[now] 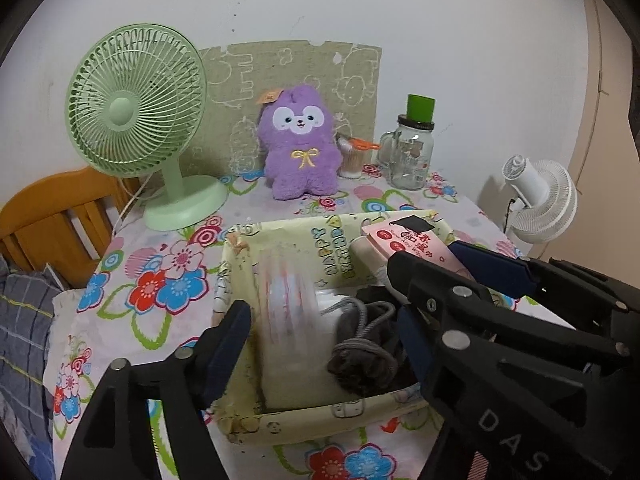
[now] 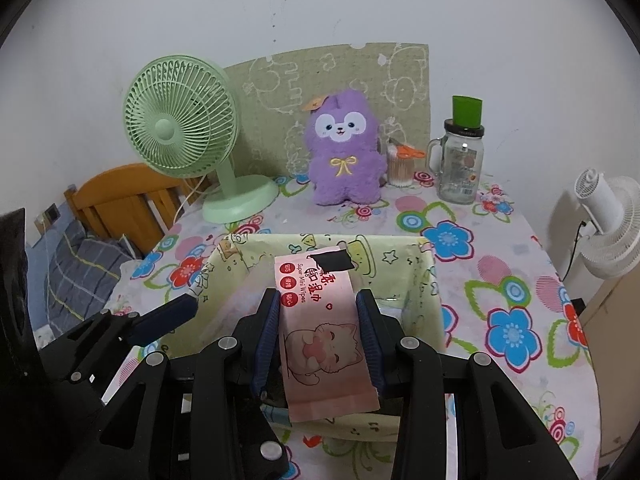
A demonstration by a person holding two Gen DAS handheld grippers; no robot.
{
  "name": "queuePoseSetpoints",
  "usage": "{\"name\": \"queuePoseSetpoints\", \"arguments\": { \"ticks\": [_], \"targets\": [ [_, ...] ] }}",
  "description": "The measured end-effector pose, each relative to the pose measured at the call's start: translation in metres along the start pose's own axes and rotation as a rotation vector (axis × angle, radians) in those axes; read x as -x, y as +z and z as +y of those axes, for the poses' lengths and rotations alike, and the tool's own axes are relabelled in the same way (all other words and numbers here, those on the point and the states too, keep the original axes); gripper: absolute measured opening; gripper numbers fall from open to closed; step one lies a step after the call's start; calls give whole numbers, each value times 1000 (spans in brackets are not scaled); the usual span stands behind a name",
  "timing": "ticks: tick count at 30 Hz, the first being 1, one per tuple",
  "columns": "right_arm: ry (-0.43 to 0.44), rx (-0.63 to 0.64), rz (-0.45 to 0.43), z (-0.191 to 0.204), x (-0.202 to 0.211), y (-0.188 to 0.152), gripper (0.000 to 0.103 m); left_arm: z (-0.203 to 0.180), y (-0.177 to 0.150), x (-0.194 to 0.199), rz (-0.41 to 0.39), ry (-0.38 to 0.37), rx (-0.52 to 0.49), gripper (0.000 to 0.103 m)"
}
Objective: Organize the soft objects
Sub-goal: 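Carry the straw bag with the left tool while the right tool carries the wipe pack, then lower both items into the box and open both tools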
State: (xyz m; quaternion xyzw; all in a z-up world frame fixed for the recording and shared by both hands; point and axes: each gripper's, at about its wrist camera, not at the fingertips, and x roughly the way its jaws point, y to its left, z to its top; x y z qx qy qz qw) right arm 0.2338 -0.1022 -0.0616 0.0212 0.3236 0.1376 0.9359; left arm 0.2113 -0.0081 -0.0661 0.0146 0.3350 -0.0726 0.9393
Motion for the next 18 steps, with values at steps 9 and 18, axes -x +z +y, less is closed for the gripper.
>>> {"name": "queuePoseSetpoints", "arguments": {
  "ticks": [9, 18],
  "targets": [
    [27, 2, 7, 5, -15, -2, 43, 2, -7, -7, 19, 34, -40, 88],
    [37, -21, 3, 0, -18, -6, 71, 0, -8, -6, 12, 38, -46, 91]
  ]
}}
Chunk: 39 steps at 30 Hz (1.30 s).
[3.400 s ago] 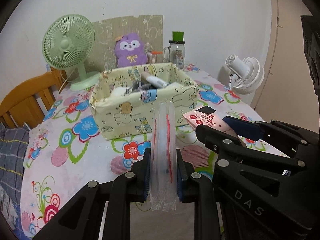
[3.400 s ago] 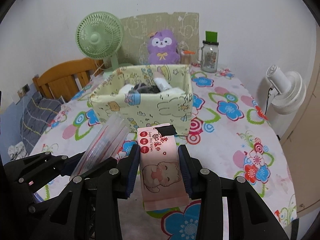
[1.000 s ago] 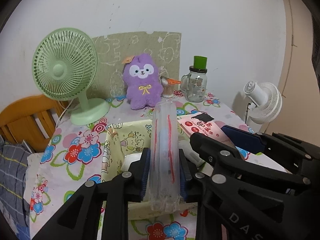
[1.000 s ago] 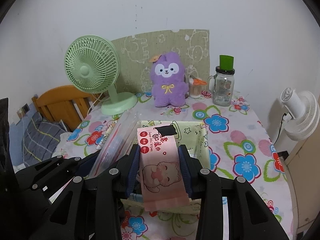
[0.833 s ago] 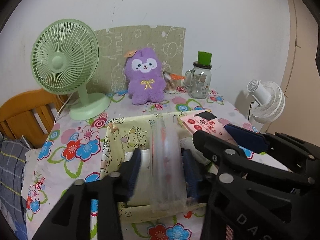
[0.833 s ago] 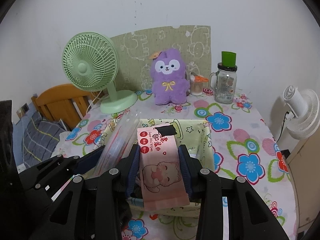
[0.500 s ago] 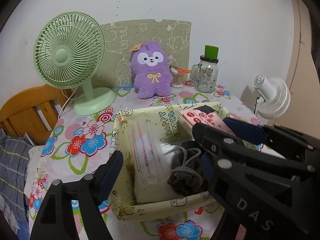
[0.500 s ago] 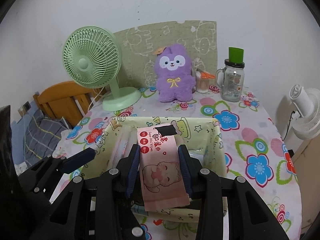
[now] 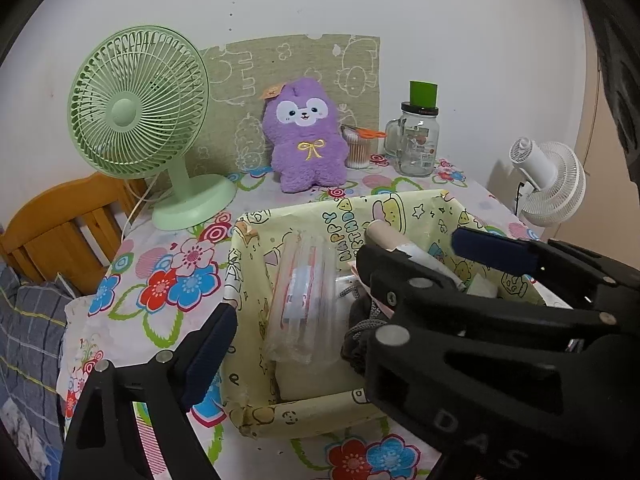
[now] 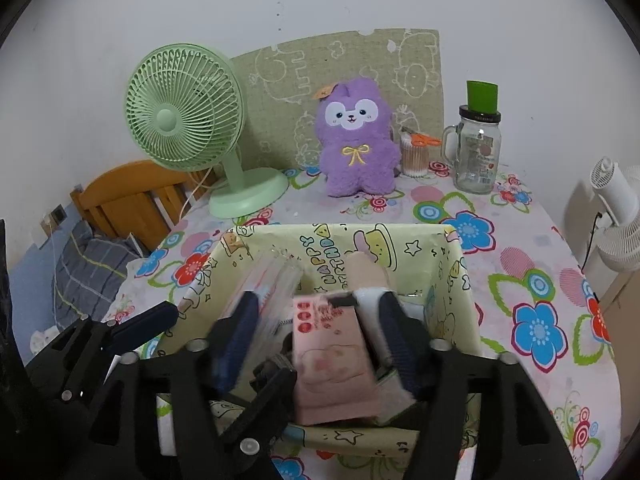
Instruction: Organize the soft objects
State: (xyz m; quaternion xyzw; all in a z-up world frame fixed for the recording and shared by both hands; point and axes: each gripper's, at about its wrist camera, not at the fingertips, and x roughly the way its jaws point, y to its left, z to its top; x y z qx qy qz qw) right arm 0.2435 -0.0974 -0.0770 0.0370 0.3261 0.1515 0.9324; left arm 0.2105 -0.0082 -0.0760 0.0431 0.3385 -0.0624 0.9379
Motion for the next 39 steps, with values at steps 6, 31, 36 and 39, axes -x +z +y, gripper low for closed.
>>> {"name": "queuePoseSetpoints", "arguments": {
  "ticks": [6, 31, 36, 39],
  "targets": [
    [-17, -17, 10, -5, 7, -6, 75, -3, -3, 3, -4, -9, 11, 96],
    [-106, -81, -57, -35, 86, -38, 86, -24, -22, 61, -73, 25, 41, 100],
    [-114, -89, -78, -43, 107, -44, 87, -28, -25, 81, -99, 31, 41, 101],
    [-128, -88, -93, -46, 120, -48, 87, -29, -27, 92, -116, 32, 43, 101]
  ]
}}
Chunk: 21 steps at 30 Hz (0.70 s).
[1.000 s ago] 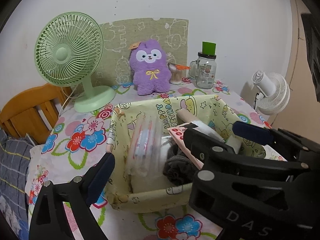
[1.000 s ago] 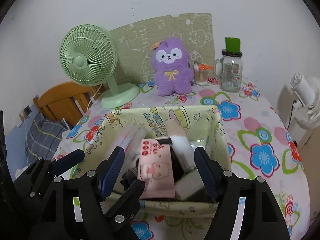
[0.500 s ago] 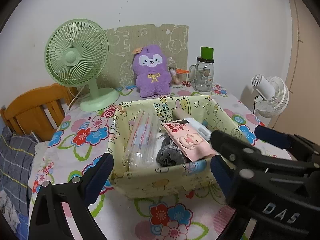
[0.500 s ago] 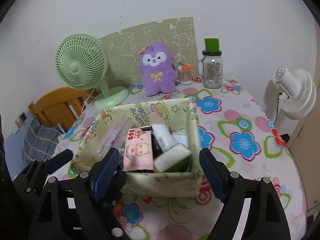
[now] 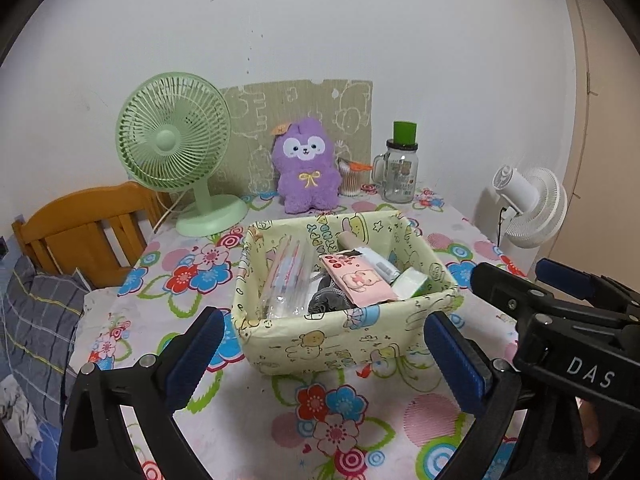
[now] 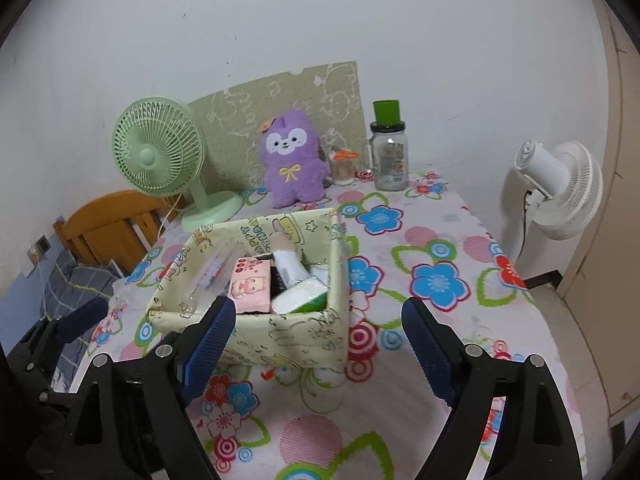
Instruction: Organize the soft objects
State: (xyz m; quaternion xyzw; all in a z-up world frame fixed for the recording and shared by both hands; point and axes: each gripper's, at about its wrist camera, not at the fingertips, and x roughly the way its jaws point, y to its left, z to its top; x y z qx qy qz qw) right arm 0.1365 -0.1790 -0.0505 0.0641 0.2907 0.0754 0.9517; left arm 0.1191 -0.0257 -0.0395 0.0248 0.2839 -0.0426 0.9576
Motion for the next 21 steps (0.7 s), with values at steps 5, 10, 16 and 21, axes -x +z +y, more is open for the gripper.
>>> {"name": "queuePoseSetpoints", "arguments": {
  "ticks": [5, 10, 16, 21],
  "targets": [
    [-1, -9, -20, -8, 23, -6, 90, -2, -2, 17, -21, 4, 2, 102],
    [-24, 8, -53, -12, 48, -10, 90, -2, -7, 37, -41, 10, 18, 102],
    [-80, 57, -120, -9, 84, -18, 93, -2, -18, 70, -93, 15, 37, 103],
    [-96, 85, -168, -2, 108, -24, 97, 0, -20, 88, -131, 23, 44, 103]
  ]
}}
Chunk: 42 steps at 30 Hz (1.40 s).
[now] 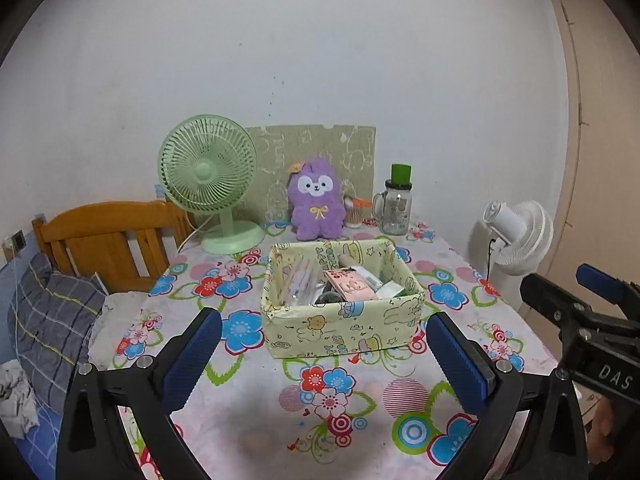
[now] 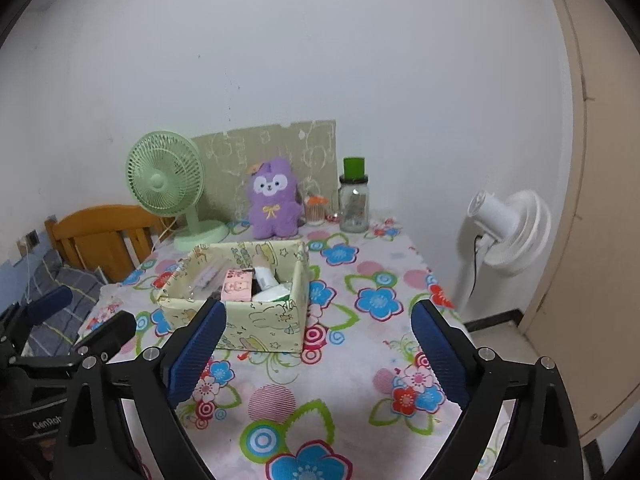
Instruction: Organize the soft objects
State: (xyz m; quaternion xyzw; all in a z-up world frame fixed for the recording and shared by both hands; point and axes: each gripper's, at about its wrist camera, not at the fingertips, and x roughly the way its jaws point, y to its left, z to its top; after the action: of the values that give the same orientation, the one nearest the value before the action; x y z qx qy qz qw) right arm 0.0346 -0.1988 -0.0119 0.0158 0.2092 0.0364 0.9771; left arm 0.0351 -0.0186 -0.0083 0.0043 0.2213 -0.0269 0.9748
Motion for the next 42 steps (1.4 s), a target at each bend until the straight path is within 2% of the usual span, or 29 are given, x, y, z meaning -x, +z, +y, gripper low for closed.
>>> {"name": "queuePoseSetpoints", "arguments": {
  "ticks": [13, 42],
  "targets": [
    [-5, -42, -8, 0, 18, -10, 98, 5, -6, 19, -26, 25, 4, 103],
    [1, -43, -21, 1, 19, -7, 98, 6, -5, 20, -23, 14, 11, 103]
  ]
}}
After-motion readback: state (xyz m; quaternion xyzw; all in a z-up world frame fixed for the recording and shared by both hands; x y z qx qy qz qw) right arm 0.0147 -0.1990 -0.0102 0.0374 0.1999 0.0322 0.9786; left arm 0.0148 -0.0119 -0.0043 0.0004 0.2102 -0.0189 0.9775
